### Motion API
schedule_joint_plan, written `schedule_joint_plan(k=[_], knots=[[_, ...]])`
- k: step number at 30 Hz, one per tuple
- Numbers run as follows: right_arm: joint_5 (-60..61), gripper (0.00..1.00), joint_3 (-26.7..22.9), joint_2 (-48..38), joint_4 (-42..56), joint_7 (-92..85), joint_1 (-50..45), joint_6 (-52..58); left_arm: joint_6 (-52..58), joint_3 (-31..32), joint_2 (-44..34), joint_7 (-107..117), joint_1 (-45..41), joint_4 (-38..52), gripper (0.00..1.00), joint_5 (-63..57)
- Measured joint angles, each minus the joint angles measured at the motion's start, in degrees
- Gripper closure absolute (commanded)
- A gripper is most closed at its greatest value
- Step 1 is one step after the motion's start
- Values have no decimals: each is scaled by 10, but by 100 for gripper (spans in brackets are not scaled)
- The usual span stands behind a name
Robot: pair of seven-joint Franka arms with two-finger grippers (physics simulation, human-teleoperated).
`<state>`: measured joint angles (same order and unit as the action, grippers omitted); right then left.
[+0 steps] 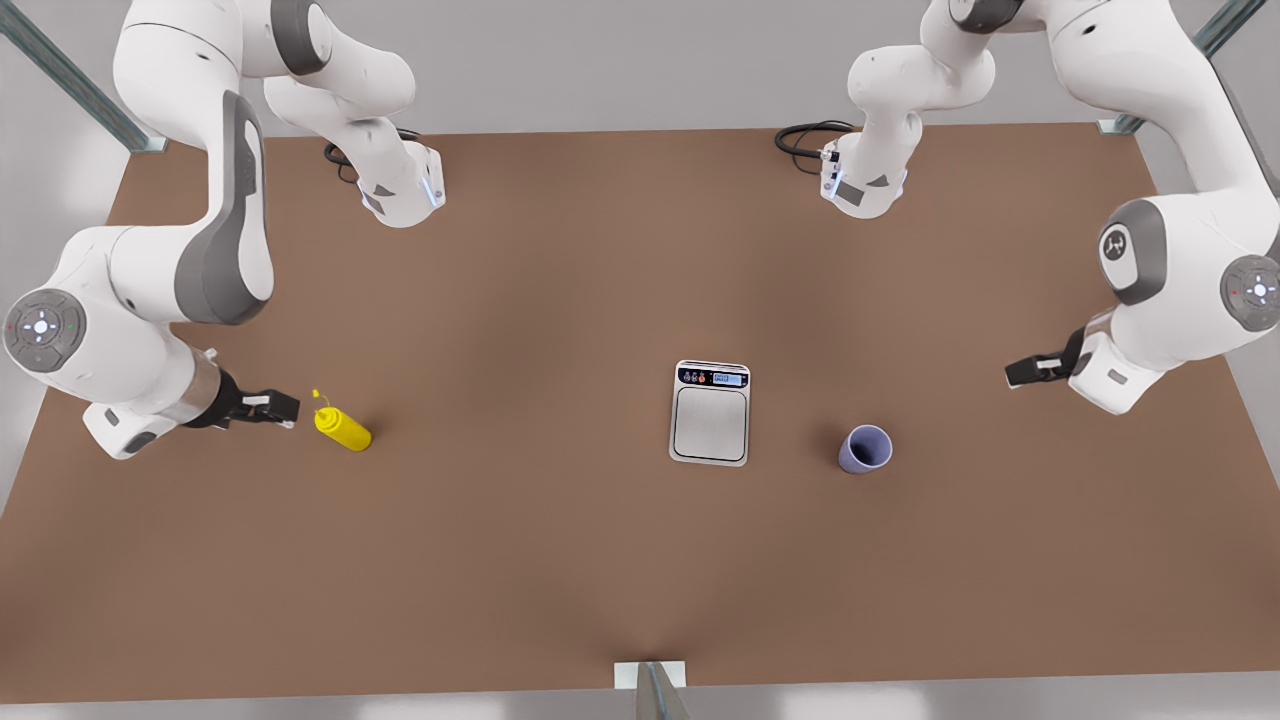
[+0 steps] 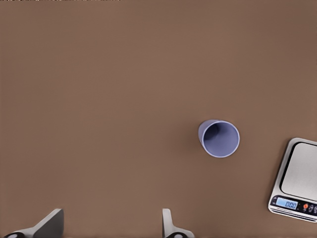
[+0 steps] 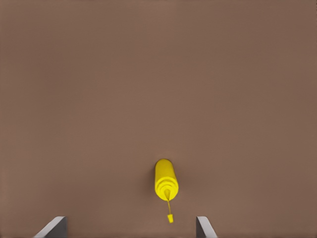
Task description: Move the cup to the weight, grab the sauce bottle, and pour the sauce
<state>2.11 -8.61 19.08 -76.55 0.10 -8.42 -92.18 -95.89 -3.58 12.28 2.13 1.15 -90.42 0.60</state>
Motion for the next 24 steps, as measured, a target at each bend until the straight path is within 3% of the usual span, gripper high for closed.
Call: schedule_joint_plan(k=[8, 16, 18, 24], knots=[[-4, 0, -1, 0, 8, -5, 3, 2, -50, 7, 40, -2, -5, -22, 0, 0], [-3, 0, -1, 3, 7, -35, 22, 3, -143, 8, 101, 2, -86, -66, 0, 23], [-3, 0, -1, 4, 6, -40, 22, 10, -149, 8, 118, 2, -85, -73, 8, 26], [82, 0, -1, 16, -43, -428, 88, -11, -237, 8, 143, 5, -93, -106, 13, 45]])
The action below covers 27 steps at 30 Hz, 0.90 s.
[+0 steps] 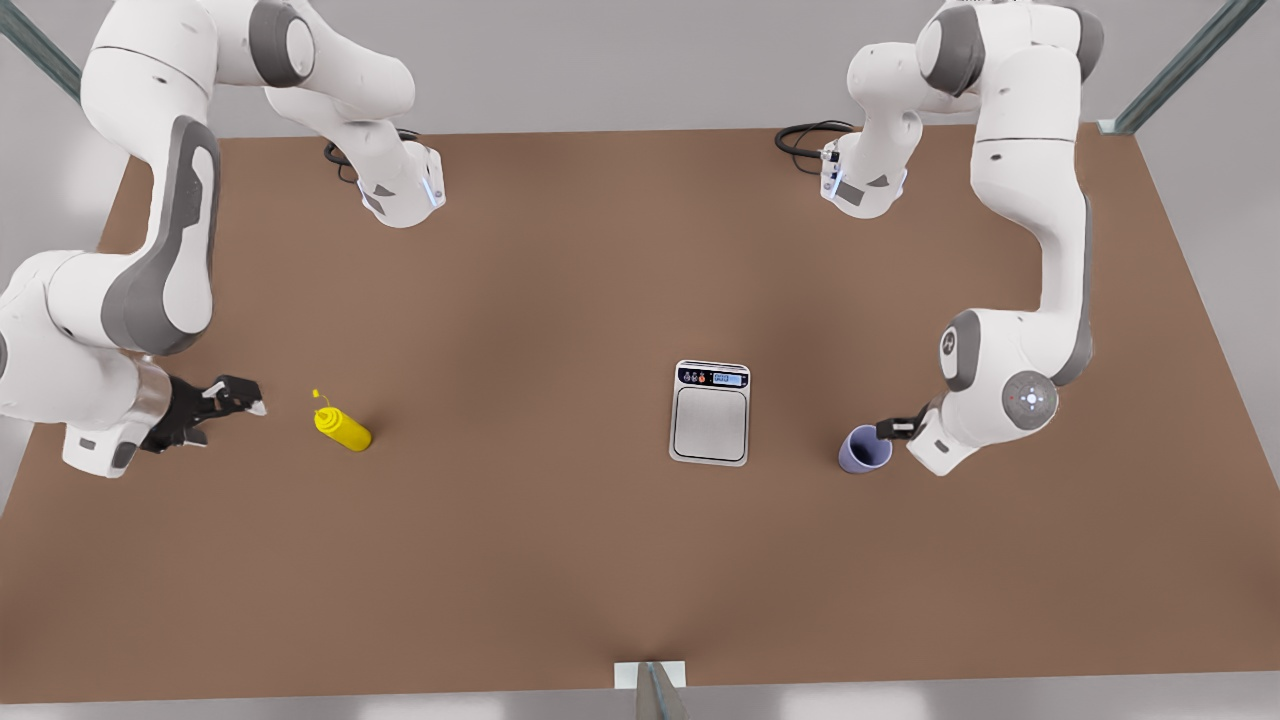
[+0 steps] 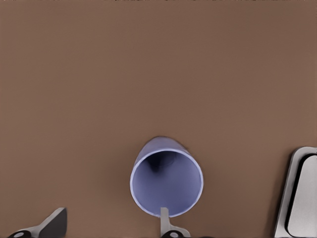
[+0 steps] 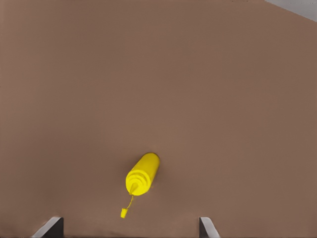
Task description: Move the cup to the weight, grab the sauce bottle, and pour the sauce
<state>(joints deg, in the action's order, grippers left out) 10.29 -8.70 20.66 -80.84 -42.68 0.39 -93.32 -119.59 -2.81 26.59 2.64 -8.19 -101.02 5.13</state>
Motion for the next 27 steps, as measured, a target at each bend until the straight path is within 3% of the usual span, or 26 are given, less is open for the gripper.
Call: schedule_joint_plan(k=[3, 5, 8, 10, 12, 15, 21, 27], knots=[[30, 0, 0, -2, -47, -255, 44, -31, -25, 0, 11, 1, -4, -3, 13, 9], [89, 0, 0, -3, -87, -402, 93, -31, -33, 0, 19, 1, -6, -8, 27, 15], [188, 0, 0, -18, -186, -533, 169, -31, -57, -1, 35, 3, -15, -20, 31, 19], [256, 0, 0, -24, -264, -591, 232, -32, -101, -2, 37, 3, -16, -49, 39, 21], [318, 0, -1, -34, -352, -662, 262, -60, -102, -2, 39, 3, -16, -49, 60, 22], [368, 0, -1, -30, -401, -757, 301, -70, -105, -2, 43, -1, -16, -49, 78, 20], [488, 0, 4, 87, -366, -828, 281, -100, -111, -2, 47, -2, -18, -49, 79, 17], [537, 0, 4, 126, -332, -837, 213, -108, -106, -2, 44, 3, -17, -45, 79, 10]])
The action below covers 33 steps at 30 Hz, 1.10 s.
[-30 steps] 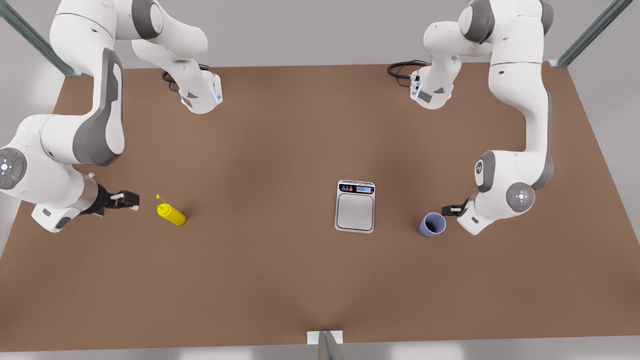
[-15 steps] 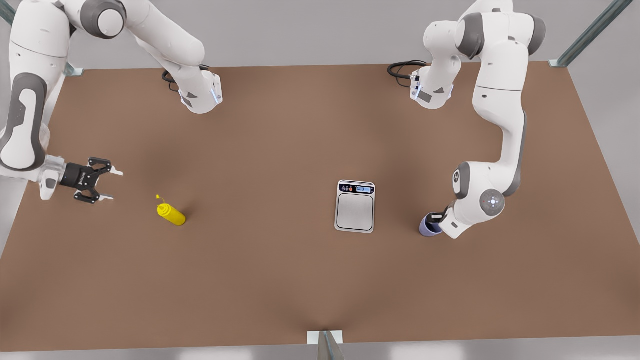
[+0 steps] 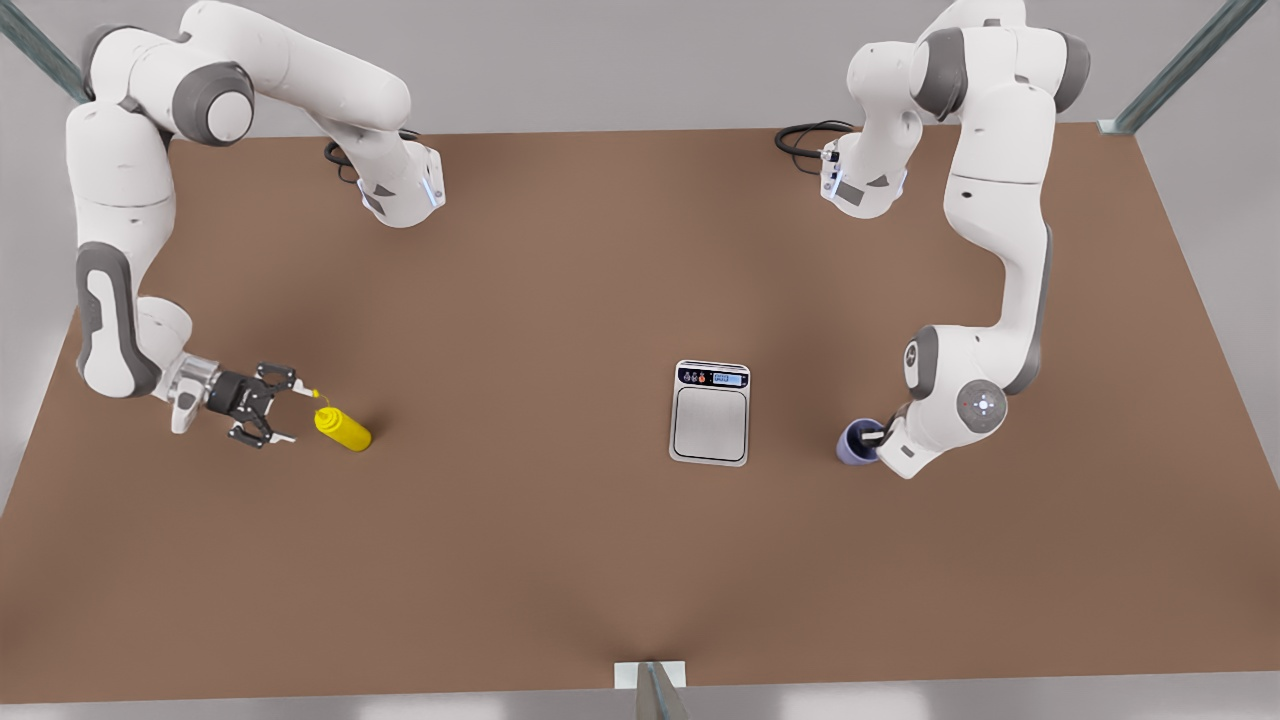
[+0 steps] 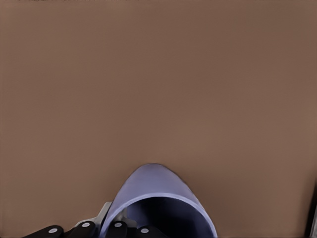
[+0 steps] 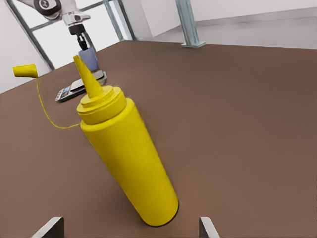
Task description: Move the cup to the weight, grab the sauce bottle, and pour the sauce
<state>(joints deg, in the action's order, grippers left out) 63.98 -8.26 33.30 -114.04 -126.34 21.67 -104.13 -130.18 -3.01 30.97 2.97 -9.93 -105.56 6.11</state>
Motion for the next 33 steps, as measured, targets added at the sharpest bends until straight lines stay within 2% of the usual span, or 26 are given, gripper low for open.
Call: schedule_joint_plan(k=[6, 13, 19, 28, 29, 30, 33], knots=[[4, 0, 10, 17, 0, -87, 0, 2, -5, 2, -6, 23, -8, 3, 79, -32], [29, 0, 39, 45, 18, -88, -3, 1, -2, 2, -22, 100, -55, 4, 79, -53], [41, 0, 60, 60, 27, -86, -3, 2, -4, 5, -30, 185, -119, 7, 79, -53], [50, 0, 79, 74, 42, -86, -3, 2, -1, 16, -16, 341, -214, 59, 79, -27], [50, 9, 79, 74, 43, -85, -3, 2, -3, 16, -5, 349, -223, 63, 79, -25], [50, 14, 80, 74, 44, -82, -3, 2, 2, 16, 3, 352, -225, 73, 79, -24], [50, 21, 83, 78, 47, -80, -3, 2, -3, 17, 22, 367, -240, 87, 79, -21]])
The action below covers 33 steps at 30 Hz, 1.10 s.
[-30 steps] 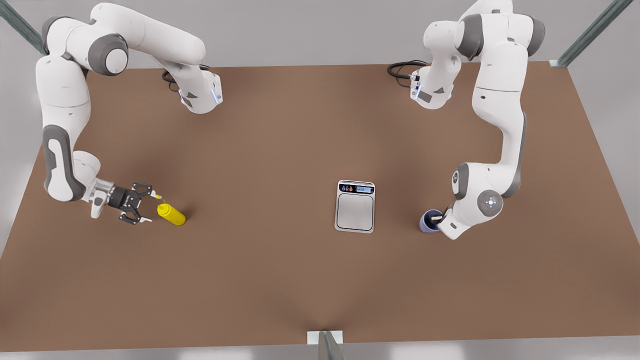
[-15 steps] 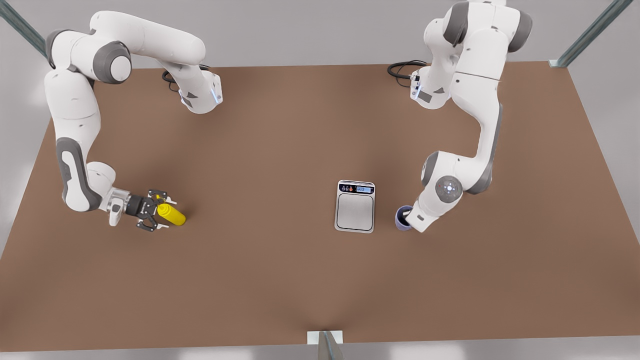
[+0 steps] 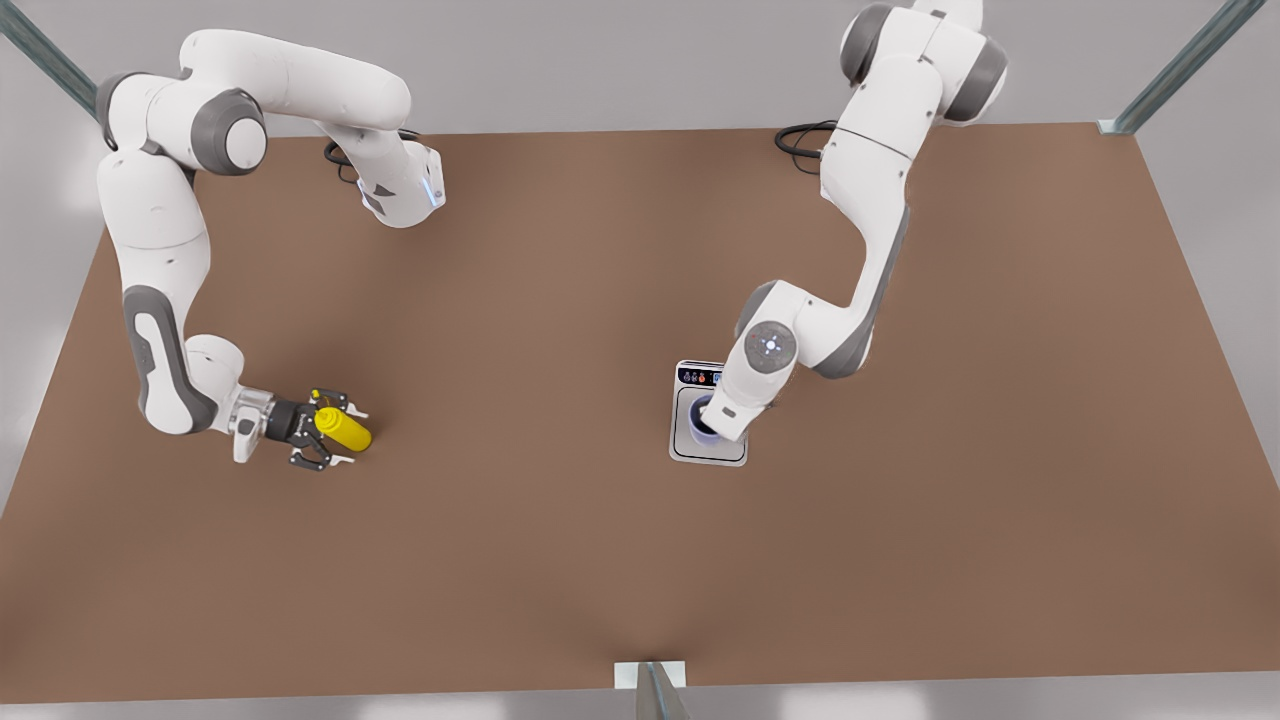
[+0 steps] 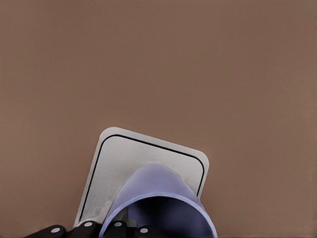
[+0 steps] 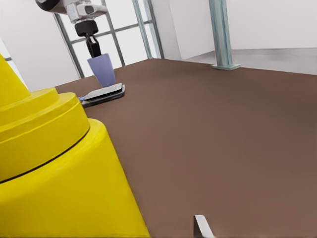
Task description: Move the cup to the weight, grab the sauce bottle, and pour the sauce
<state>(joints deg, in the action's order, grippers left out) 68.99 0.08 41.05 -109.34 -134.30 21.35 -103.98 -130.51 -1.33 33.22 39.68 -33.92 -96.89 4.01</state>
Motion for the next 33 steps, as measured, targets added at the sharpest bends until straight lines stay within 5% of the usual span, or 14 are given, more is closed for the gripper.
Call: schedule_joint_plan(k=[4, 7, 9, 10, 22, 25, 27, 30, 31, 32, 33], knots=[[0, 26, 1, 4, 4, 1, 0, 0, -2, 0, 10, 6, -9, 7, 79, 2], [4, 32, 2, 4, 4, 1, 0, 1, -2, 0, 11, 5, -11, 7, 65, 9], [4, 35, 2, 4, 4, 1, 0, 1, -2, 0, 12, 3, -12, 9, 45, 27], [4, 37, 2, 4, 4, 1, 0, 1, -3, 0, 12, 3, -12, 10, 24, 34], [12, 40, 3, 4, 4, 2, 0, 3, 75, -26, -35, -41, -5, 27, 22, 52], [12, 40, 3, 4, 9, 9, 2, 8, 155, -99, -94, -115, 1, 27, 16, 60], [12, 40, 2, 0, 19, 32, 4, 22, 227, -216, -113, -231, 0, 27, 0, 78], [-10, 42, 1, -9, 75, 121, 0, 37, 270, -381, -115, -376, 10, 26, 0, 124], [-34, 42, 2, -22, 92, 156, -1, 42, 266, -374, -138, -419, 69, 25, 0, 134], [-61, 42, 1, -48, 97, 198, -13, 39, 264, -299, -161, -465, 167, 22, 0, 138], [-84, 42, -2, -65, 113, 248, -31, 35, 257, -159, -188, -473, 286, 21, 0, 120]])
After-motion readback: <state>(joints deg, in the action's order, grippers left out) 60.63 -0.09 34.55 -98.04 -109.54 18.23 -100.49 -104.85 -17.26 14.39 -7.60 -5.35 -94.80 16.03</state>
